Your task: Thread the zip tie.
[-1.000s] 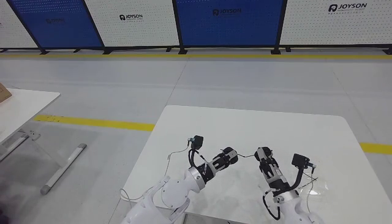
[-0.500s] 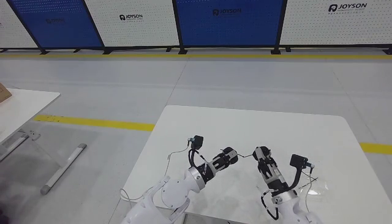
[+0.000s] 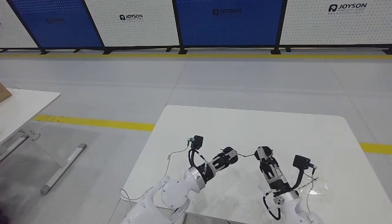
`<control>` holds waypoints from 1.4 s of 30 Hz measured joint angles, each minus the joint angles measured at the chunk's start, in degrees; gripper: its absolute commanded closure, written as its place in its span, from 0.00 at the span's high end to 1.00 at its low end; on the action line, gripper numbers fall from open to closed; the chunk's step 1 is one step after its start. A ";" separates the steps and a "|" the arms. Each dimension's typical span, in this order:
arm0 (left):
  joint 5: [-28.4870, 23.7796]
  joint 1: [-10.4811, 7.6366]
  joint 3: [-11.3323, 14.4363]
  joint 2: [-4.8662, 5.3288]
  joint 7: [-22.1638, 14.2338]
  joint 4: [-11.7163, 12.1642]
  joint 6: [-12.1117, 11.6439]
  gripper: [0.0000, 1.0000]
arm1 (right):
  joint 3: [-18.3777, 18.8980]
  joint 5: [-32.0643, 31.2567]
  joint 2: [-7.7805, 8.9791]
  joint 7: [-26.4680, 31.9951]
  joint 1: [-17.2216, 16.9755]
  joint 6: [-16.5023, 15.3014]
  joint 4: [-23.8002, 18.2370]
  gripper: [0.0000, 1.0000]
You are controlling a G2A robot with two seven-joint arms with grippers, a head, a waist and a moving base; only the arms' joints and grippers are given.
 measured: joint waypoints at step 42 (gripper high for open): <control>-0.99 -0.12 -0.38 0.02 -0.41 0.05 -0.17 0.00 | 1.49 0.00 -1.01 1.05 -0.26 -0.91 0.09 0.00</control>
